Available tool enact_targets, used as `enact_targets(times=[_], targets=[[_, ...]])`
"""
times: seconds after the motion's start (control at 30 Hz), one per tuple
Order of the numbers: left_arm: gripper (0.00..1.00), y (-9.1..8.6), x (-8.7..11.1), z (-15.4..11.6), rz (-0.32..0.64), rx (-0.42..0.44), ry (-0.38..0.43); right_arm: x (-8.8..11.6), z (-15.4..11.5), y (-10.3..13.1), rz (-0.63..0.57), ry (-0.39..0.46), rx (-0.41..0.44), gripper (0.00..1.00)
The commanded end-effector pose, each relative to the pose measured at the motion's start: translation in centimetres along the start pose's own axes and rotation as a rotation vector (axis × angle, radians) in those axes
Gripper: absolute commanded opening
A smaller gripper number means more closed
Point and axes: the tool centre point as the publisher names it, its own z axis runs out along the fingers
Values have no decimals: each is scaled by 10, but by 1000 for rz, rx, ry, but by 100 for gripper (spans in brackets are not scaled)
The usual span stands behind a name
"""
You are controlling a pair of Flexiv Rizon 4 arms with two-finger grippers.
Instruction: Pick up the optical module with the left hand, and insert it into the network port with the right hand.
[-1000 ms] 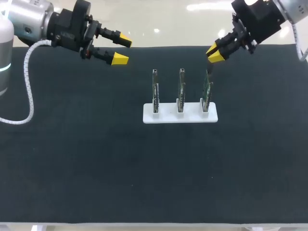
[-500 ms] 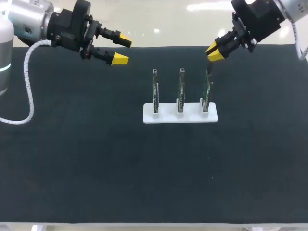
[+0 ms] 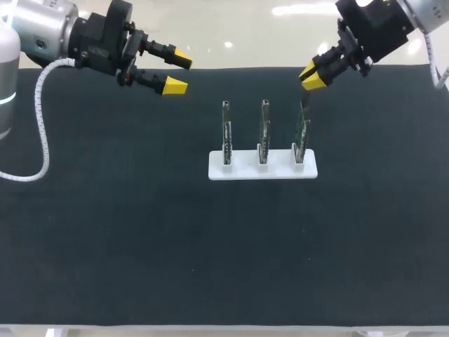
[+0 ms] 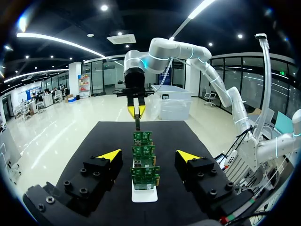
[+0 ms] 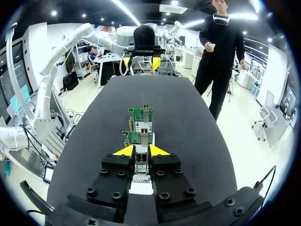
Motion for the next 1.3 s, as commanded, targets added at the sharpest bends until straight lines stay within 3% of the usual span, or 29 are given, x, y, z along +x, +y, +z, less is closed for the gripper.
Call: enact_targets(times=[0.03,1.3], targets=[[100,1,-1,1,-2,1,4,-1,-1,1,3,5,-1,0],[100,1,-1,1,-2,1,4,-1,2,-1,4,0,4,0]])
